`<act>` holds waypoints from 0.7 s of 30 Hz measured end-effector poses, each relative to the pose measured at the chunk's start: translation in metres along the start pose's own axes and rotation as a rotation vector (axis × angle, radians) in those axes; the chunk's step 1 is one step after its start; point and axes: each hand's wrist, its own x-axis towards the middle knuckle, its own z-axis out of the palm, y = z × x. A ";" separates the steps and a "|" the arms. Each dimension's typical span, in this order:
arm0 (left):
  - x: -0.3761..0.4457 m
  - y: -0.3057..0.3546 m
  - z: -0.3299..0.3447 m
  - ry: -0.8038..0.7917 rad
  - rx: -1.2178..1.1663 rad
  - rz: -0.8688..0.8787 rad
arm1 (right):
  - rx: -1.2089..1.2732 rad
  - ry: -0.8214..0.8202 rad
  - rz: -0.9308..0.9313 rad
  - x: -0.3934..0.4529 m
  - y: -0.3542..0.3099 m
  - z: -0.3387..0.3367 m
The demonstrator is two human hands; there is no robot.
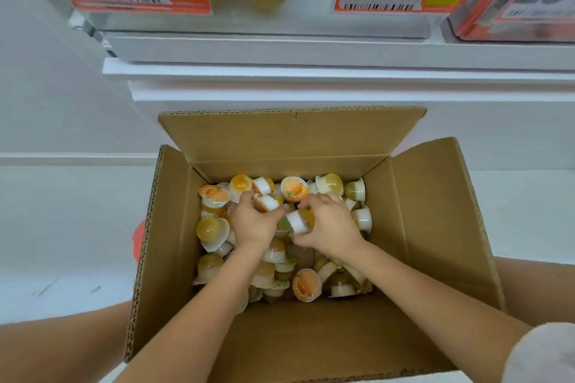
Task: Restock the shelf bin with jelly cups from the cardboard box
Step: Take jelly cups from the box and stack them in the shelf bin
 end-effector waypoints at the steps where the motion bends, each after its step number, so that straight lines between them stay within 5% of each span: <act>1: -0.001 0.005 -0.010 -0.035 0.007 0.042 | 0.116 -0.002 0.048 -0.004 -0.007 -0.009; 6: -0.017 0.059 -0.072 -0.293 -0.029 0.019 | 0.569 -0.182 0.187 -0.017 -0.042 -0.069; 11: -0.067 0.131 -0.154 -0.686 0.609 0.330 | 1.041 -0.309 0.231 -0.047 -0.076 -0.171; 13: -0.089 0.156 -0.173 -0.628 0.665 0.453 | 1.040 -0.272 0.122 -0.062 -0.091 -0.212; 16: -0.113 0.187 -0.184 -0.461 0.413 0.578 | 0.909 -0.094 -0.054 -0.078 -0.110 -0.257; 21: -0.132 0.208 -0.177 0.028 0.169 0.749 | 0.849 0.247 -0.268 -0.080 -0.120 -0.273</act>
